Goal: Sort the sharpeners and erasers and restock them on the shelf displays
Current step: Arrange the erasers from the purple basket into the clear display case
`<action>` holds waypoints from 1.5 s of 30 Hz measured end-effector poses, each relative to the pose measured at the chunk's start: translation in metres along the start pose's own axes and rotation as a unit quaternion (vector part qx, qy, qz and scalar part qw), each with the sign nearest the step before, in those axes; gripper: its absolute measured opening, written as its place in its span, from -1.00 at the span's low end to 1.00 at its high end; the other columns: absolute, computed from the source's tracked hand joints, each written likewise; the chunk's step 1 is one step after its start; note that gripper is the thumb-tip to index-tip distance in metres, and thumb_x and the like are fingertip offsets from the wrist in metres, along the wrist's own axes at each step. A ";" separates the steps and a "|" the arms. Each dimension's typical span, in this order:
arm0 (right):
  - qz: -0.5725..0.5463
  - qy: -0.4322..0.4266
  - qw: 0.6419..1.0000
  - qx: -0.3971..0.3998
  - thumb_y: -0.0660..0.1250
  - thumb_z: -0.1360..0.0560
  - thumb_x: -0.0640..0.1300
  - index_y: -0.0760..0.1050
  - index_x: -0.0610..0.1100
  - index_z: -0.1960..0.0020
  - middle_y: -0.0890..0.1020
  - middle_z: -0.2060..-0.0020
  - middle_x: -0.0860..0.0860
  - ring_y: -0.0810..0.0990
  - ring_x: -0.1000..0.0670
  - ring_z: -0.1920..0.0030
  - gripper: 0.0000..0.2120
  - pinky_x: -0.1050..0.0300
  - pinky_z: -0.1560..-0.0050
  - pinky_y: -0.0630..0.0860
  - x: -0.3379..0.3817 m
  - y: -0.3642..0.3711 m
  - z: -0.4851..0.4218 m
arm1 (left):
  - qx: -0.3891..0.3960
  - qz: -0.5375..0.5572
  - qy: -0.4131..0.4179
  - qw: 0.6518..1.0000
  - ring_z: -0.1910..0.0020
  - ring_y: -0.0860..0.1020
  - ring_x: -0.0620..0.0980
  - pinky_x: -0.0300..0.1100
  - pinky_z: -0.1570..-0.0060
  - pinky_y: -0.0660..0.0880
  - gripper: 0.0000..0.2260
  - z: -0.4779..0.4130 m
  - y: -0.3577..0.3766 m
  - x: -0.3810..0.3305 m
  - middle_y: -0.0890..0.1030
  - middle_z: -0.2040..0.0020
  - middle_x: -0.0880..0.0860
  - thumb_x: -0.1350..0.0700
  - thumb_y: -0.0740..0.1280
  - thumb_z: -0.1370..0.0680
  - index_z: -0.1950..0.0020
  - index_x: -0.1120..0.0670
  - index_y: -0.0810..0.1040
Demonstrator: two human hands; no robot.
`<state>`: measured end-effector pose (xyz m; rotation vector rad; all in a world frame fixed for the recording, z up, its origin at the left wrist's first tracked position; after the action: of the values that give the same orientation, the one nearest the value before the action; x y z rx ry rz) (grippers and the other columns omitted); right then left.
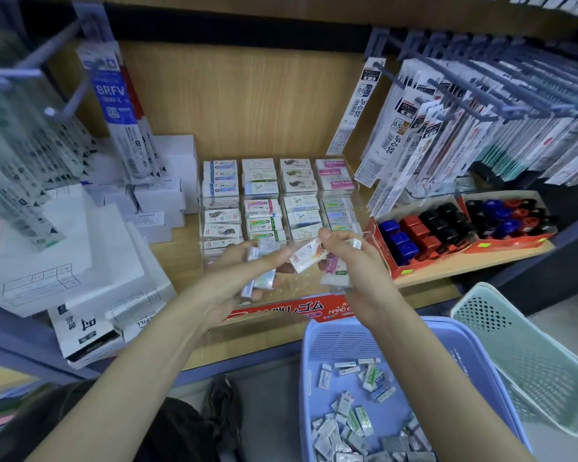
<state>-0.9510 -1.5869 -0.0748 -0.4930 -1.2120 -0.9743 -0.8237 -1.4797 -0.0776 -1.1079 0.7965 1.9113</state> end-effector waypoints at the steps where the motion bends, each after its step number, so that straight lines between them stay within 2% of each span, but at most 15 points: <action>1: -0.014 0.004 1.000 -0.003 0.43 -0.43 -0.07 0.46 -0.10 0.26 0.54 0.29 -0.08 0.48 -0.05 0.29 -0.81 0.19 0.34 0.45 -0.001 0.001 0.000 | -0.003 -0.007 0.004 1.000 0.37 0.55 -0.16 -0.32 0.51 0.31 -0.62 0.000 0.000 0.001 0.68 0.22 -0.03 0.05 0.50 -0.29 -0.07 0.08 0.57; 4: -0.040 0.036 0.998 -0.013 0.43 -0.44 -0.03 0.50 -0.12 0.10 0.59 0.23 -0.09 0.53 -0.09 0.22 -0.81 0.07 0.24 0.48 -0.007 0.008 0.002 | -0.033 -0.011 0.019 0.999 0.35 0.56 -0.14 -0.32 0.50 0.34 -0.74 -0.002 -0.004 0.003 0.68 0.19 -0.01 0.19 0.50 -0.36 -0.01 0.05 0.58; 8: 0.046 0.017 0.999 -0.008 0.44 -0.43 -0.04 0.51 -0.03 0.25 0.63 0.15 -0.04 0.57 -0.05 0.23 -0.84 -0.07 -0.08 0.49 -0.013 0.009 0.006 | -0.061 0.033 0.020 0.997 0.34 0.59 -0.13 -0.27 0.43 0.36 -0.78 -0.005 -0.015 0.003 0.66 0.24 -0.02 0.20 0.47 -0.40 -0.01 0.07 0.57; 11: 0.157 -0.063 0.985 0.019 0.42 -0.45 -0.16 0.54 -0.11 0.01 0.58 0.14 0.00 0.54 0.04 0.29 -0.86 0.31 0.18 0.49 -0.009 0.008 0.010 | -0.073 0.015 0.014 0.997 0.32 0.60 -0.12 -0.25 0.35 0.40 -0.77 -0.005 -0.023 0.006 0.67 0.22 -0.02 0.18 0.47 -0.41 -0.05 0.11 0.59; 15: 0.389 -0.163 0.904 0.072 0.43 -0.45 -0.12 0.52 0.06 -0.08 0.53 0.07 0.06 0.50 0.10 0.05 -0.77 0.43 0.15 0.38 -0.011 0.015 0.007 | -0.093 0.003 0.006 0.996 0.29 0.61 -0.14 -0.31 0.39 0.46 -0.79 -0.001 -0.035 0.007 0.69 0.15 0.02 0.18 0.46 -0.43 -0.05 0.10 0.59; 18: 0.456 -0.223 0.858 0.076 0.42 -0.45 -0.11 0.56 -0.01 -0.12 0.49 0.05 0.07 0.43 0.19 0.07 -0.75 0.50 0.12 0.32 -0.012 0.024 -0.003 | -0.113 0.007 0.009 0.994 0.25 0.62 -0.13 -0.29 0.34 0.48 -0.80 0.002 -0.044 0.006 0.69 0.12 0.02 0.16 0.45 -0.43 -0.05 0.08 0.60; 21: 0.464 -0.252 0.845 0.084 0.39 -0.49 -0.10 0.55 -0.06 -0.17 0.45 0.03 0.08 0.47 0.14 0.03 -0.74 0.41 0.07 0.36 -0.009 0.041 -0.018 | -0.172 0.023 0.031 0.984 0.24 0.60 -0.09 -0.30 0.42 0.41 -0.74 0.005 -0.056 0.005 0.69 0.08 0.07 0.08 0.44 -0.45 -0.10 0.13 0.59; 25: 0.497 -0.267 0.824 0.050 0.34 -0.52 -0.09 0.53 -0.09 -0.20 0.48 -0.05 0.00 0.54 -0.05 0.02 -0.73 0.08 -0.05 0.43 -0.002 0.067 -0.054 | -0.204 0.061 0.044 0.976 0.34 0.62 -0.21 -0.28 0.37 0.44 -0.87 0.008 -0.072 0.004 0.69 0.22 -0.06 0.16 0.39 -0.49 -0.03 0.09 0.58; 27: 0.543 -0.283 0.790 0.044 0.33 -0.53 -0.07 0.52 -0.10 -0.23 0.48 -0.09 -0.03 0.54 -0.10 0.03 -0.71 0.01 -0.05 0.45 0.000 0.082 -0.072 | -0.217 0.076 0.050 0.972 0.22 0.63 -0.17 -0.22 0.29 0.47 -0.90 0.010 -0.079 0.004 0.68 0.24 -0.06 0.24 0.37 -0.48 0.03 0.10 0.57; 29: 0.590 -0.290 0.752 0.055 0.30 -0.54 -0.04 0.50 -0.08 -0.26 0.47 -0.12 -0.05 0.53 -0.11 -0.03 -0.70 0.02 -0.10 0.42 -0.001 0.098 -0.089 | -0.223 0.093 0.059 0.969 0.10 0.65 -0.03 -0.22 0.27 0.53 -0.83 0.010 -0.086 0.005 0.69 0.13 0.03 0.27 0.39 -0.47 -0.04 0.11 0.55; 32: 0.648 -0.303 0.696 0.068 0.26 -0.56 0.00 0.48 -0.03 -0.27 0.44 -0.17 -0.07 0.49 -0.13 -0.15 -0.69 -0.01 -0.18 0.34 -0.004 0.115 -0.107 | -0.218 0.111 0.066 0.967 0.22 0.67 -0.04 -0.31 0.40 0.54 -0.64 0.008 -0.090 0.006 0.68 0.03 0.13 0.30 0.41 -0.44 -0.22 0.20 0.48; 38: 0.739 -0.365 0.567 -0.005 0.39 -0.46 -0.11 0.48 -0.07 -0.16 0.48 -0.08 -0.10 0.52 -0.18 -0.04 -0.71 -0.02 -0.05 0.38 -0.019 0.125 -0.117 | -0.219 0.108 0.081 0.966 0.23 0.66 -0.03 -0.32 0.44 0.51 -0.65 0.003 -0.086 0.006 0.67 0.03 0.15 0.27 0.44 -0.42 -0.18 0.18 0.50; 40: 0.721 -0.370 0.586 -0.011 0.41 -0.45 -0.10 0.46 -0.11 -0.17 0.49 -0.06 -0.13 0.53 -0.19 -0.01 -0.68 -0.03 -0.02 0.38 -0.019 0.124 -0.113 | -0.225 0.096 0.080 0.967 0.23 0.65 -0.03 -0.32 0.45 0.49 -0.66 0.003 -0.085 0.006 0.66 0.02 0.15 0.27 0.44 -0.42 -0.17 0.14 0.50; 42: 0.665 -0.377 0.644 0.023 0.35 -0.50 -0.07 0.47 -0.13 -0.17 0.48 -0.05 -0.13 0.52 -0.17 0.01 -0.72 -0.04 -0.04 0.42 -0.014 0.119 -0.105 | -0.226 0.076 0.079 0.968 0.22 0.65 -0.03 -0.33 0.47 0.46 -0.67 0.002 -0.085 0.006 0.66 0.03 0.14 0.25 0.44 -0.44 -0.17 0.10 0.50; 45: 0.486 -0.320 0.801 0.139 0.29 -0.55 -0.13 0.52 -0.01 -0.22 0.47 0.01 -0.04 0.50 0.02 0.02 -0.75 0.16 -0.07 0.42 -0.002 0.107 -0.081 | -0.218 0.057 0.075 0.972 0.31 0.61 -0.14 -0.34 0.47 0.42 -0.70 0.003 -0.086 0.007 0.66 0.19 0.06 0.22 0.42 -0.46 -0.18 0.06 0.54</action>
<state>-0.8169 -1.5929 -0.0843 -1.1115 -1.3962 0.3005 -0.7537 -1.4320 -0.0942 -1.5117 0.5391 2.1829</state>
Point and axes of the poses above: each hand's wrist, its own z-axis away from the middle knuckle, its own y-axis out of the palm, x = y × z, the point moved 2 cm from there along -z, towards the middle knuckle
